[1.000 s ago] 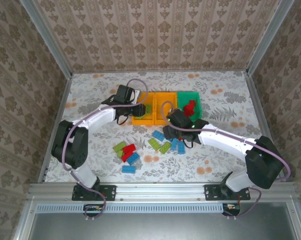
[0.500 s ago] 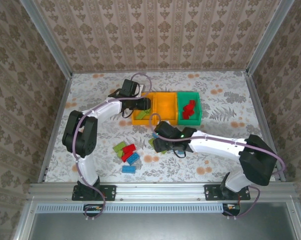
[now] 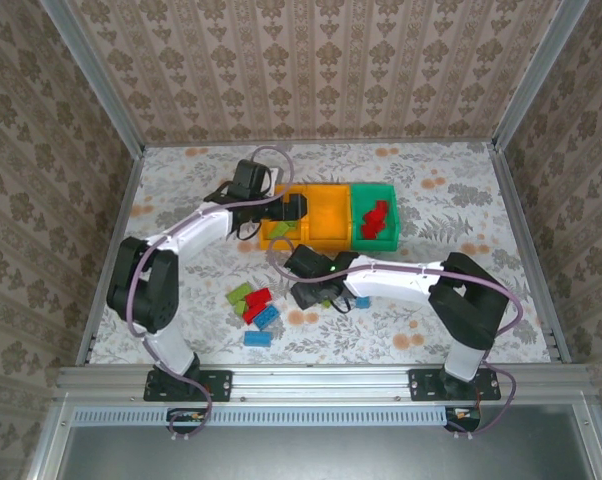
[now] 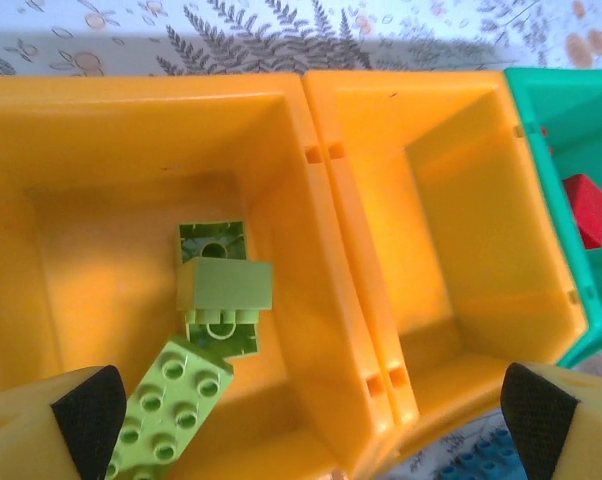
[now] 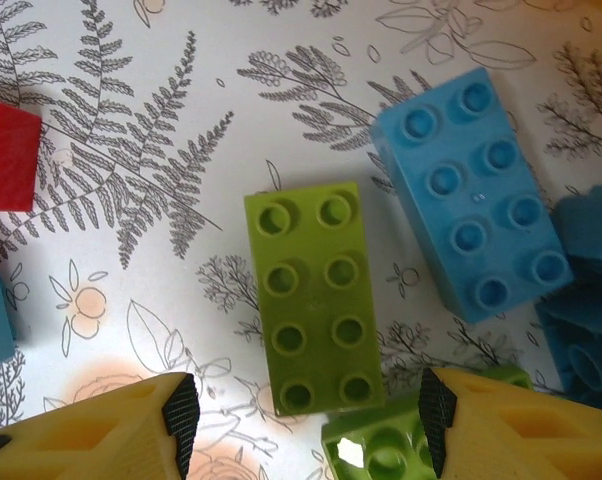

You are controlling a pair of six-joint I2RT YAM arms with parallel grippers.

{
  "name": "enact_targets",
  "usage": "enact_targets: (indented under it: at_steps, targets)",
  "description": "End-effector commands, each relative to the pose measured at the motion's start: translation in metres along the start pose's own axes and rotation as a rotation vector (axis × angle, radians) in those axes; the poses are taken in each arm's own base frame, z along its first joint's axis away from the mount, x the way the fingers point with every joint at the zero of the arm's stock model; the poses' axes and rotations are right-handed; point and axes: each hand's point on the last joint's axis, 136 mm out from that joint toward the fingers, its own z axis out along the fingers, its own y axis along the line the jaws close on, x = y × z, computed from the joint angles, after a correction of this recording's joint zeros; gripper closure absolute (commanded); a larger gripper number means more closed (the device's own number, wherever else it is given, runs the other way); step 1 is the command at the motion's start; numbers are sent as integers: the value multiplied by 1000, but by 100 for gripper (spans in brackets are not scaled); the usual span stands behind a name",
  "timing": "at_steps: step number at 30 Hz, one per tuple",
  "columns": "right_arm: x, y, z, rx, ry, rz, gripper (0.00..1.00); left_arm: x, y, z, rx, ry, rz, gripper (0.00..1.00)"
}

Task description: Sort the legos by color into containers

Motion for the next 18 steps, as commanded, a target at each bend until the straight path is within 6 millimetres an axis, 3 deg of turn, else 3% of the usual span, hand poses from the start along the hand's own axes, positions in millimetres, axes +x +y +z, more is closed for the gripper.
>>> enact_targets:
  at_steps: [1, 8, 9, 18]
  targets:
    - [4, 1, 7, 10, 54, -49, 37, -4, 1, -22, -3, -45, -27, 0]
    - [8, 2, 13, 18, 88, -63, 41, 3, -1, -51, -2, -84, -31, 0]
    - [8, 0, 14, 26, 88, -66, 41, 0, 10, -55, -19, -97, -53, 0]
    - [14, -1, 30, 47, 136, -76, 42, 17, 29, -73, -45, -106, -90, 0]
